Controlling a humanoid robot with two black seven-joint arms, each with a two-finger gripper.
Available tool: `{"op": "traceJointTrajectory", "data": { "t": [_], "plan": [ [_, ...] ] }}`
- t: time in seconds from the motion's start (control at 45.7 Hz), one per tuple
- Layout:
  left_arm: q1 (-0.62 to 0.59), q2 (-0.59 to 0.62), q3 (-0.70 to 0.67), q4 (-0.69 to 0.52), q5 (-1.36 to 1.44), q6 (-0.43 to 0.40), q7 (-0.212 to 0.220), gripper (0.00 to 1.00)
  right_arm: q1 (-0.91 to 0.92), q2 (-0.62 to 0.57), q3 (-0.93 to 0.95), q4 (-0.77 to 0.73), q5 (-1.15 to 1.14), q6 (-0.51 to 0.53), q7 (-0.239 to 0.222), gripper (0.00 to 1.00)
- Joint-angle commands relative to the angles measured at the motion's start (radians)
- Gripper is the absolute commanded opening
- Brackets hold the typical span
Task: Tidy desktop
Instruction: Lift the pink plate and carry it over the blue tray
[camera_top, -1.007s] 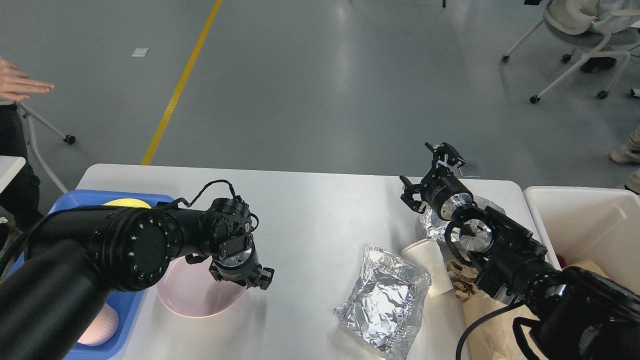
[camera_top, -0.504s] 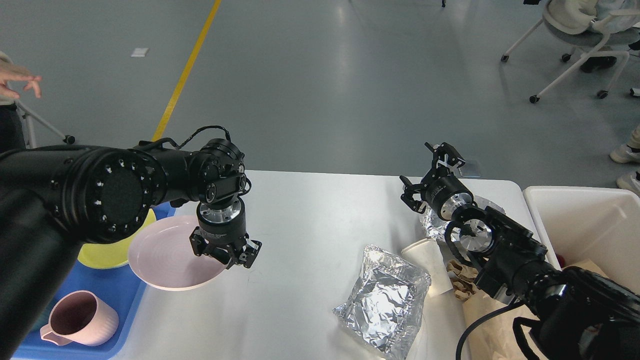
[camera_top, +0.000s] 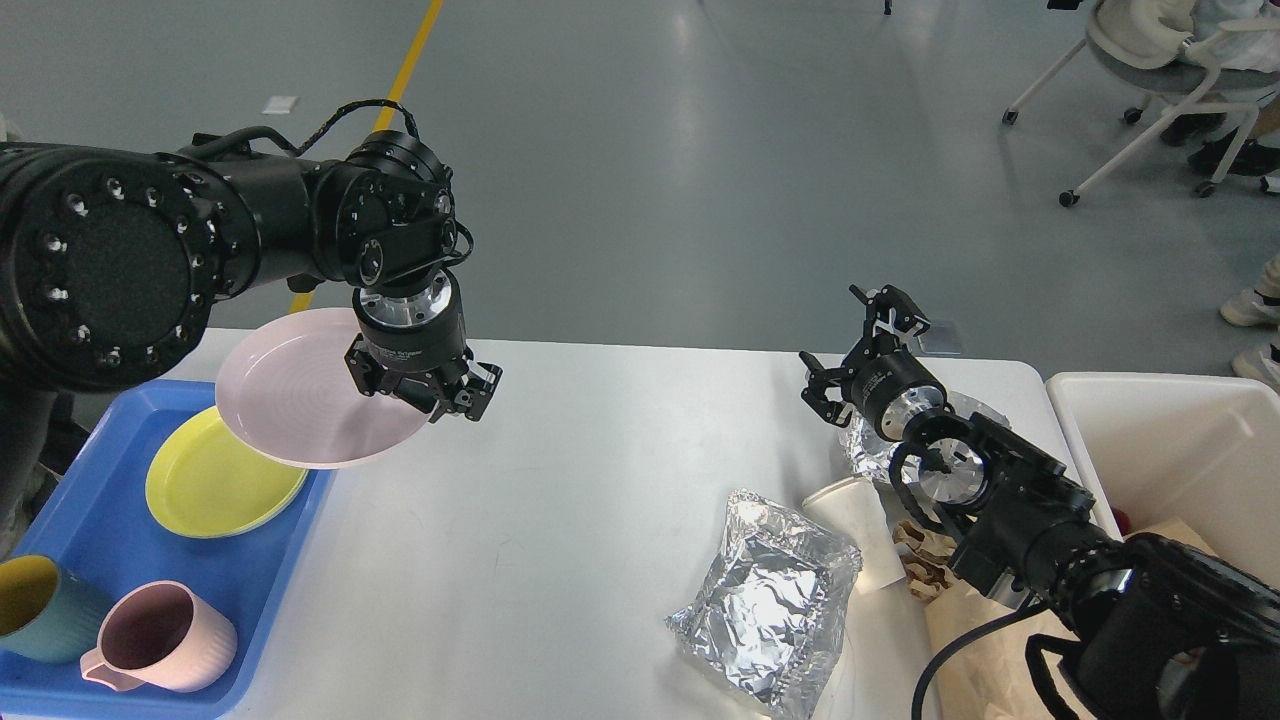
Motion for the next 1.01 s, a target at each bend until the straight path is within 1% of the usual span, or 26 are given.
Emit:
{"op": "traceJointTrajectory", "data": {
  "t": [0.0, 0.11, 0.197, 0.307, 0.438, 0.635, 0.81, 0.986],
  "plan": [
    [0.004, 0.014, 0.029, 0.004, 0.012, 0.000, 0.003, 0.00, 0.000, 0.000, 0.000, 0.000, 0.000, -0.001, 0.000, 1.00],
    [0.024, 0.048, 0.078, 0.014, 0.015, 0.000, 0.003, 0.00, 0.000, 0.001, 0.000, 0.000, 0.000, -0.001, 0.000, 1.00],
    [0.047, 0.080, 0.105, 0.019, 0.015, 0.000, 0.014, 0.00, 0.000, 0.000, 0.000, 0.000, 0.000, -0.001, 0.000, 1.00],
    [0.080, 0.132, 0.139, 0.039, 0.018, 0.000, 0.015, 0.00, 0.000, 0.001, 0.000, 0.000, 0.000, 0.001, 0.000, 1.00],
    [0.132, 0.190, 0.159, 0.112, 0.046, 0.000, 0.015, 0.00, 0.000, 0.000, 0.000, 0.000, 0.000, 0.001, 0.000, 1.00],
    [0.249, 0.276, 0.158, 0.261, 0.077, 0.000, 0.017, 0.00, 0.000, 0.000, 0.000, 0.000, 0.000, -0.001, 0.000, 1.00],
    [0.364, 0.285, 0.159, 0.344, 0.089, 0.000, 0.015, 0.00, 0.000, 0.000, 0.000, 0.000, 0.000, 0.001, 0.000, 1.00],
    [0.441, 0.279, 0.161, 0.367, 0.089, 0.000, 0.015, 0.00, 0.000, 0.001, 0.000, 0.000, 0.000, 0.001, 0.000, 1.00]
  ]
}}
